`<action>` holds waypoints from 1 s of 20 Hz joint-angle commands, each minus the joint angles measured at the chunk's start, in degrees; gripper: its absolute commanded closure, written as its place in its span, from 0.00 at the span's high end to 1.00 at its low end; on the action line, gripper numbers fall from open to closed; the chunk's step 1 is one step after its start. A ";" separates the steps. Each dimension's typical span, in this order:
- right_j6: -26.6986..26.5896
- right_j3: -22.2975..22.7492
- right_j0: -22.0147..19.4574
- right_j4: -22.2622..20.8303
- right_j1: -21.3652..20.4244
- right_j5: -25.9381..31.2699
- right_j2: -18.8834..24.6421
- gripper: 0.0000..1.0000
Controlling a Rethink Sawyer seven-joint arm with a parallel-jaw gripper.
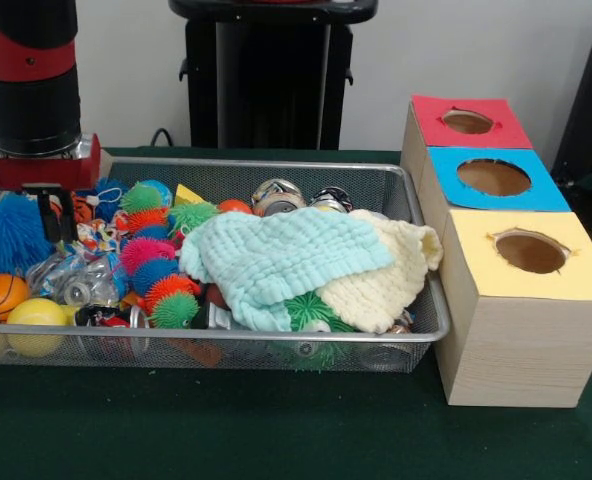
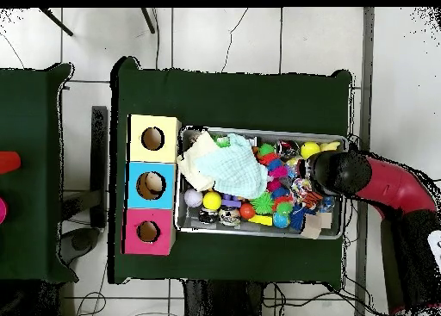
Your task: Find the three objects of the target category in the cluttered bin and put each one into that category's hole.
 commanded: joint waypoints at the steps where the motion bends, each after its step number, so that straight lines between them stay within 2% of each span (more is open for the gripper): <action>1: -2.40 0.42 0.23 1.00 1.09 2.86 4.72 0.00; 9: -3.41 -1.27 0.13 0.22 3.74 1.39 5.42 0.00; 10: -3.37 -1.13 -0.07 0.42 3.78 1.34 5.58 1.00; 13: -1.49 -0.20 -0.53 1.30 3.79 -0.38 5.73 1.00; 20: -1.42 0.02 -1.34 1.59 5.01 -0.86 6.57 1.00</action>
